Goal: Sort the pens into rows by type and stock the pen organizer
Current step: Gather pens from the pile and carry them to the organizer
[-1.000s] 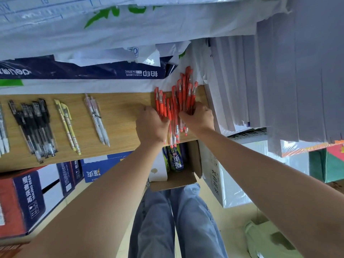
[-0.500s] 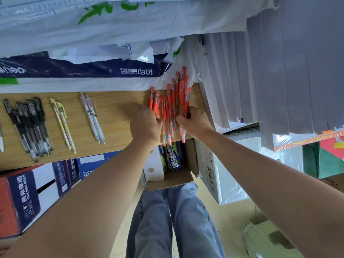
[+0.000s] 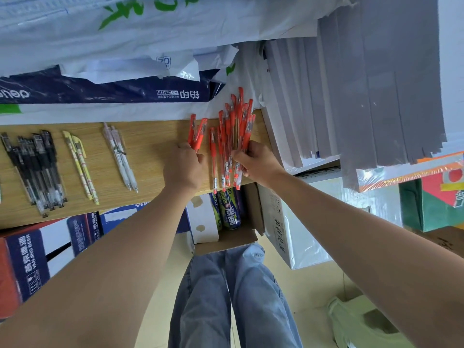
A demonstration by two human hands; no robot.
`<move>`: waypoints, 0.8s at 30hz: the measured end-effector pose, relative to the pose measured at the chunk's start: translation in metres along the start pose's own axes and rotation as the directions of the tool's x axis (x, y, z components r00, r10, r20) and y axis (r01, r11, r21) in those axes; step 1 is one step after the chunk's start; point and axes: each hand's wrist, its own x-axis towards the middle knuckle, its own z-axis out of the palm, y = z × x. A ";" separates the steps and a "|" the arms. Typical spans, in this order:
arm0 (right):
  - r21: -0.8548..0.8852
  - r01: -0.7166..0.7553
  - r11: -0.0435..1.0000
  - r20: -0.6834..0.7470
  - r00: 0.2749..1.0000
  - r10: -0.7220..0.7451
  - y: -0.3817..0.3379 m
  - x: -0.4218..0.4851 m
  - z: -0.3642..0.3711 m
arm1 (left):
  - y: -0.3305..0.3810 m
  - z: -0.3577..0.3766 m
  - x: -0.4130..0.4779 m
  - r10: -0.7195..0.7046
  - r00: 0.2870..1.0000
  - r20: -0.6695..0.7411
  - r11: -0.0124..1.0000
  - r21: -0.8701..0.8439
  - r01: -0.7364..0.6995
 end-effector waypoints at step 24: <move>-0.035 0.151 0.988 0.258 0.956 -0.137 -0.092 -0.195 -0.088 | 0.137 -0.184 -0.121 0.245 0.923 0.297 0.394 -0.900 0.185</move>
